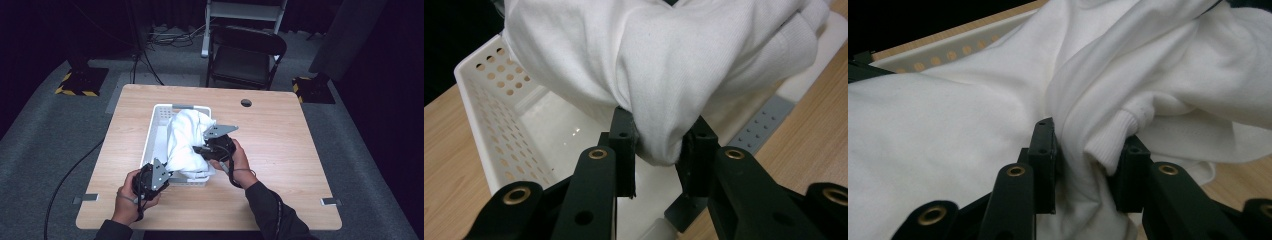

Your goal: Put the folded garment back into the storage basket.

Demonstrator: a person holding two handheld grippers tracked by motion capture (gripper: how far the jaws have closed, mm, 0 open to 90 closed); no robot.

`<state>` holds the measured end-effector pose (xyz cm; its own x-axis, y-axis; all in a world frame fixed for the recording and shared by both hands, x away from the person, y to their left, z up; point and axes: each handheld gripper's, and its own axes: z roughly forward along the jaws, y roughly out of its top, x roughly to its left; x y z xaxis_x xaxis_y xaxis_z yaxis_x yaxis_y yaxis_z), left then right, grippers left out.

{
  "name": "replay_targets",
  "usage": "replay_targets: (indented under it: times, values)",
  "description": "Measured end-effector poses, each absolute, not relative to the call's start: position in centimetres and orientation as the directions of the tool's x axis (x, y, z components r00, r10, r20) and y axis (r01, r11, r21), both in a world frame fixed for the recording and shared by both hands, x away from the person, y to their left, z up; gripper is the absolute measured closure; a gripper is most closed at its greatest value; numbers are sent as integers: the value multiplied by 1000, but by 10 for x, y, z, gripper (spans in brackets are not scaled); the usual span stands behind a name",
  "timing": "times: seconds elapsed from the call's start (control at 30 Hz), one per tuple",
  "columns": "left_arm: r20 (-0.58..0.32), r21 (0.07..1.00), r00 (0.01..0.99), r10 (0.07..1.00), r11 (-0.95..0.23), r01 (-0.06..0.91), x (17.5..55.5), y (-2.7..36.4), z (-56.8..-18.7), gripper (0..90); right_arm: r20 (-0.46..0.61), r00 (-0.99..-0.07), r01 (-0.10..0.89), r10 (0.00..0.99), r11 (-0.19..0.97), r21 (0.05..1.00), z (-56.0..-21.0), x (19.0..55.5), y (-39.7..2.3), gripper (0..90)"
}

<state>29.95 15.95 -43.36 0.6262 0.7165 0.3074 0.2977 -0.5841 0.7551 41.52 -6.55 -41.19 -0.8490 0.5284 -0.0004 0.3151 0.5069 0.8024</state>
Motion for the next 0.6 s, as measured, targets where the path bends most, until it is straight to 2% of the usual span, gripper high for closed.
replay_targets:
  times: [0.6]
  values:
    - [295,744,620,727,-582,329,302,165,-439,716,49,-842,371,538,510,776,-428,424,-54,669]
